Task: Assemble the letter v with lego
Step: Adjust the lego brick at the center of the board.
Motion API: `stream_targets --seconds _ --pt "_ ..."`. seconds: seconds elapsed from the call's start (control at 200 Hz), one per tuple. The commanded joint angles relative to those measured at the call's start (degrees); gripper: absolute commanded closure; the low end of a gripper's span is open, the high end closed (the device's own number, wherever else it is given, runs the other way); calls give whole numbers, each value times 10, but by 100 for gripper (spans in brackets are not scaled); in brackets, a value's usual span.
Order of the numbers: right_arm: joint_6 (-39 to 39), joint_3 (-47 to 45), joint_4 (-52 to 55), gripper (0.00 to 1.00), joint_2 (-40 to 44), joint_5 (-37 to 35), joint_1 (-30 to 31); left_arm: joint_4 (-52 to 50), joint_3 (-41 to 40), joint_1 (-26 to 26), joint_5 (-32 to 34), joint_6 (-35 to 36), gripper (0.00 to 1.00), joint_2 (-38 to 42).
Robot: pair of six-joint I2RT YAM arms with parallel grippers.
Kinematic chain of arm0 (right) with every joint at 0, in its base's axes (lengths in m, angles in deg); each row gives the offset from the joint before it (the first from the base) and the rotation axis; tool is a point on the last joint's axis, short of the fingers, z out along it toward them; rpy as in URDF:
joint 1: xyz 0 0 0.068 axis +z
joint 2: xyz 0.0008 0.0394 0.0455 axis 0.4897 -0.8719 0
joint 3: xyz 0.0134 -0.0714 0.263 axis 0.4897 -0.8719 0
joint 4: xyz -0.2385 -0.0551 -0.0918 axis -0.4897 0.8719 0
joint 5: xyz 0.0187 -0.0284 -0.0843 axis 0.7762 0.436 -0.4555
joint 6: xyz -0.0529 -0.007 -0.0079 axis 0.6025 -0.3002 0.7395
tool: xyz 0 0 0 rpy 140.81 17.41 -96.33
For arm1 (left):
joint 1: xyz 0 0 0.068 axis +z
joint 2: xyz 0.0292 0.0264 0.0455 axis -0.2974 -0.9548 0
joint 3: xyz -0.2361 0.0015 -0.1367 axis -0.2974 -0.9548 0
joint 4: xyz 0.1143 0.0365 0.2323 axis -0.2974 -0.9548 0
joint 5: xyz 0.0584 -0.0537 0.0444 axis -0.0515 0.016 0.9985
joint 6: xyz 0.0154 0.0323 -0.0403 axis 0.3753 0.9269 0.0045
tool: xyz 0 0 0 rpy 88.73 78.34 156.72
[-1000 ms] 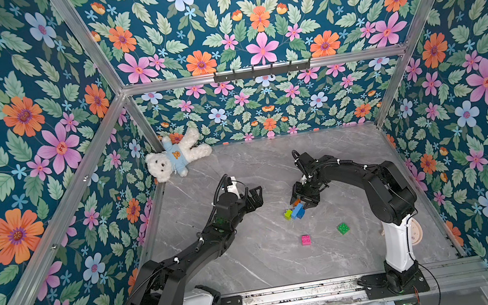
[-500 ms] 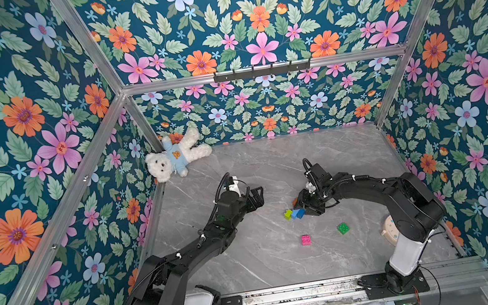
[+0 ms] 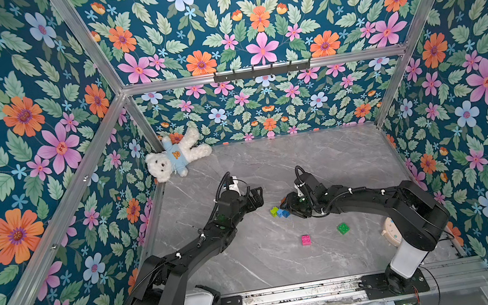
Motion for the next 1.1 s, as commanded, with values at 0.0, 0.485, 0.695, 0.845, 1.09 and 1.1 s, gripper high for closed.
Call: stream_targets --seconds 0.0,0.485,0.695,0.845,1.09,1.1 --pt "-2 -4 6 46 16 -12 -4 -27 13 1 -6 30 1 2" --pt "77 -172 37 45 237 35 -214 -476 307 -86 -148 598 7 -163" --pt "89 -205 -18 45 230 82 -245 -533 343 -98 -191 789 5 -182" --pt "87 -230 -64 45 218 100 -253 -569 390 -112 -135 807 13 -227" --pt "88 -239 -102 45 195 124 -261 -594 425 -138 -89 799 30 -275" --pt "89 -239 -103 45 195 124 -261 -596 427 -139 -87 797 30 -277"
